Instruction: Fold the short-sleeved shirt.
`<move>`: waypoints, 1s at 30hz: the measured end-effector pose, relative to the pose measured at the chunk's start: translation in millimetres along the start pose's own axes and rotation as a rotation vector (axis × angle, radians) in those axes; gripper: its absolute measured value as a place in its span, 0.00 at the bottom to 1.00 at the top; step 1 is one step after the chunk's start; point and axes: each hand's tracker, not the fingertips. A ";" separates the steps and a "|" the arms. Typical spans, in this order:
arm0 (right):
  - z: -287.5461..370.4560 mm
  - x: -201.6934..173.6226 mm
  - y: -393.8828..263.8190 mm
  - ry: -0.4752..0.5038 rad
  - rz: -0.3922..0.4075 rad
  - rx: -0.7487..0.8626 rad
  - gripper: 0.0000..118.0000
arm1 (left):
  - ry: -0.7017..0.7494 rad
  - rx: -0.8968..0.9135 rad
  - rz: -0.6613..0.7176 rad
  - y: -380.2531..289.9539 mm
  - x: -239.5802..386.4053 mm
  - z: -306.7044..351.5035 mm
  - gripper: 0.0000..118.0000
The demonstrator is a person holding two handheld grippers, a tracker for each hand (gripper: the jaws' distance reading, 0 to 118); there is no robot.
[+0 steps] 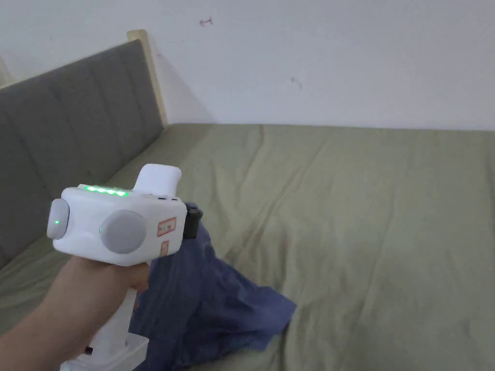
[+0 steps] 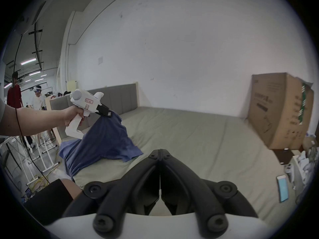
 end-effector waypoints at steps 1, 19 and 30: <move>18.9 6.2 2.5 -0.021 -0.003 0.019 0.00 | -0.061 0.031 -0.034 12.1 35.5 10.6 0.00; 215.7 75.8 -51.1 -0.309 -0.112 0.017 0.00 | -0.675 -0.099 -0.333 22.2 510.7 -5.7 0.78; 182.0 94.3 -57.7 -0.291 -0.088 0.025 0.00 | -0.551 0.133 -0.010 -13.8 316.7 70.3 0.88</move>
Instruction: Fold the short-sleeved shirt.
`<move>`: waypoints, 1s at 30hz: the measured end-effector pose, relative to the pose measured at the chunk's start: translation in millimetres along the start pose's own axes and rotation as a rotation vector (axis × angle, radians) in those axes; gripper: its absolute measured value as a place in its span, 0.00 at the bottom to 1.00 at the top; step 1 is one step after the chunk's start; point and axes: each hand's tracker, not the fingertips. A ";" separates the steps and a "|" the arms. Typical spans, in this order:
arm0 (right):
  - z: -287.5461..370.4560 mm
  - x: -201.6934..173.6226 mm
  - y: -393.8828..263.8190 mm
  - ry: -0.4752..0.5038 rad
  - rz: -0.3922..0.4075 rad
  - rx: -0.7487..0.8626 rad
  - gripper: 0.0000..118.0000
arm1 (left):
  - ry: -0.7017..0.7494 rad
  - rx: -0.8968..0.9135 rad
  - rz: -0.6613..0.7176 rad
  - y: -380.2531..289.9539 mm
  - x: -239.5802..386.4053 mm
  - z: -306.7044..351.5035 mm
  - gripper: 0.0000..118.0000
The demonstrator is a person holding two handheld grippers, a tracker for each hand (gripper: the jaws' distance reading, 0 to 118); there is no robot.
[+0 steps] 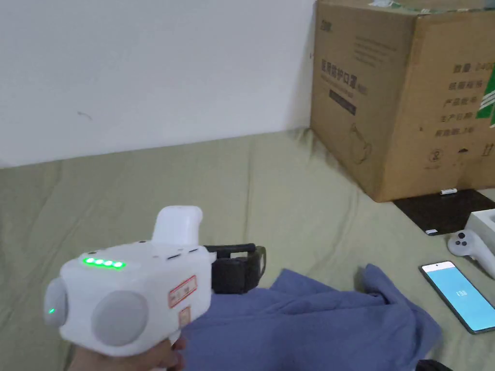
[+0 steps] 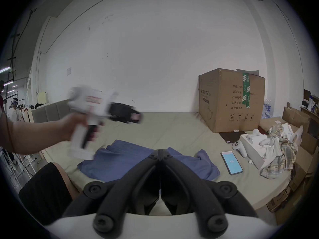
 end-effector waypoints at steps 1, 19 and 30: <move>-6.1 -1.2 0.8 -0.001 0.003 0.003 0.00 | 0.033 0.054 0.019 -7.9 -13.1 31.4 0.82; -77.2 -41.8 3.9 0.090 0.050 -0.040 0.00 | 0.353 0.083 0.192 -112.8 -106.8 142.2 0.00; -96.5 -22.2 7.8 0.018 0.061 -0.100 0.00 | 0.352 -0.354 0.165 -56.8 -245.0 -129.1 0.90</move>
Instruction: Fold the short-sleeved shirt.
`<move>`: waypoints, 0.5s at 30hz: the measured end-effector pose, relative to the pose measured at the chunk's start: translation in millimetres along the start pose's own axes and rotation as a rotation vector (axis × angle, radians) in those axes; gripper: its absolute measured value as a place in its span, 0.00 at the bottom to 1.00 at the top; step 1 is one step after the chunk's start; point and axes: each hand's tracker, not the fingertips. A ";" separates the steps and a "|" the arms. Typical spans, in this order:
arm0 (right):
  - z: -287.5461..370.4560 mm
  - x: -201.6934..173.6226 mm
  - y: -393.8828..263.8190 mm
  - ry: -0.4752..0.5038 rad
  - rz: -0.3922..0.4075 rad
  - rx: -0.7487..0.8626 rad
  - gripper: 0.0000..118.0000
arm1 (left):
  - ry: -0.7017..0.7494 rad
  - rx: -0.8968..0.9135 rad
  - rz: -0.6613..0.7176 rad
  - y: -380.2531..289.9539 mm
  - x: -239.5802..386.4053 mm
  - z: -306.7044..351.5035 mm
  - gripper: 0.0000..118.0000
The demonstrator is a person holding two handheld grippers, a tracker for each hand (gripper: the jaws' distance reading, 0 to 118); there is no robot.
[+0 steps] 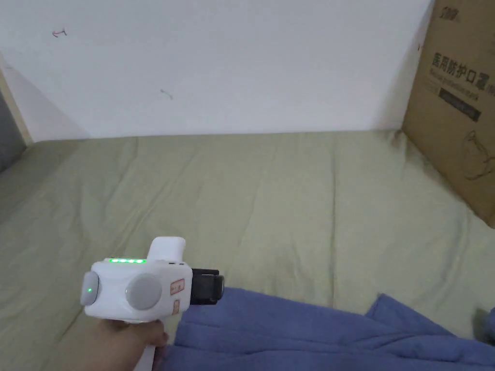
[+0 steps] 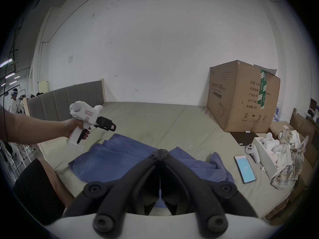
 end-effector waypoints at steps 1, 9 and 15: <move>-2.4 4.6 1.8 -0.006 0.004 -0.008 0.00 | 0.024 -0.041 0.016 4.0 1.6 -15.0 0.90; -21.8 40.4 9.2 -0.077 0.082 -0.047 0.00 | 0.107 -0.103 0.030 -10.8 14.8 -57.9 0.75; -12.6 71.3 -5.8 -0.137 0.041 -0.090 0.00 | 0.089 -0.048 -0.065 -26.9 33.0 -30.0 0.03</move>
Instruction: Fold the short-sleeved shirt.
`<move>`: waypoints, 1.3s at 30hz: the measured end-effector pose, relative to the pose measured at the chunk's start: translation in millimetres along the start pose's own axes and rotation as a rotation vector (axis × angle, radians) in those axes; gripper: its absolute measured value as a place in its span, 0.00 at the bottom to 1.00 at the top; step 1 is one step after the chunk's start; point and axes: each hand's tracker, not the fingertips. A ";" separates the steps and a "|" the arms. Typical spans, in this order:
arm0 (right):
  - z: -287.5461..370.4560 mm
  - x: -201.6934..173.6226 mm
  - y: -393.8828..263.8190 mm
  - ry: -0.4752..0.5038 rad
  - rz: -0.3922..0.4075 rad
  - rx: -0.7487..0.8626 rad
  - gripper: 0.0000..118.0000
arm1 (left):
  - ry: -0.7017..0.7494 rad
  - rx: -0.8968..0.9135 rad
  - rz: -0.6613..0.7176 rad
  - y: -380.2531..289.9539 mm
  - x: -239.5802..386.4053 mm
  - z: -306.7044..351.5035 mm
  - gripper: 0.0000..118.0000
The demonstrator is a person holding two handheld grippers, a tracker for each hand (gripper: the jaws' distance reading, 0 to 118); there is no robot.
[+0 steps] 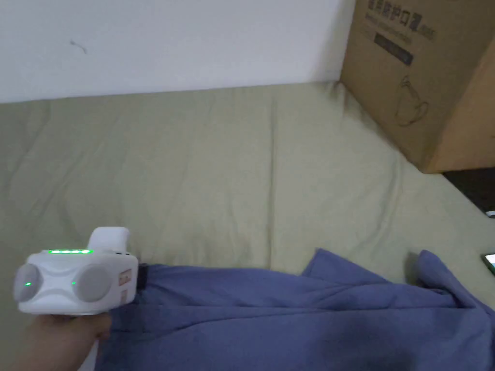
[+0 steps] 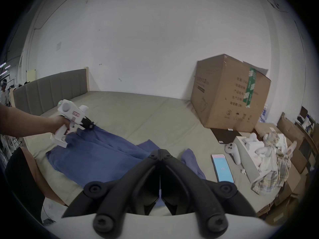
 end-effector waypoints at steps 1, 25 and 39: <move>2.3 6.4 -5.3 -0.022 -0.010 -0.019 0.00 | -0.026 0.010 0.020 -1.3 -0.9 4.0 0.03; -155.8 104.2 -107.0 -0.006 -0.124 -0.445 0.06 | -0.119 0.178 0.103 0.7 -32.9 95.4 0.03; 27.1 83.8 97.6 0.060 -0.169 0.057 0.06 | -0.138 0.572 0.167 36.0 -102.6 356.5 0.03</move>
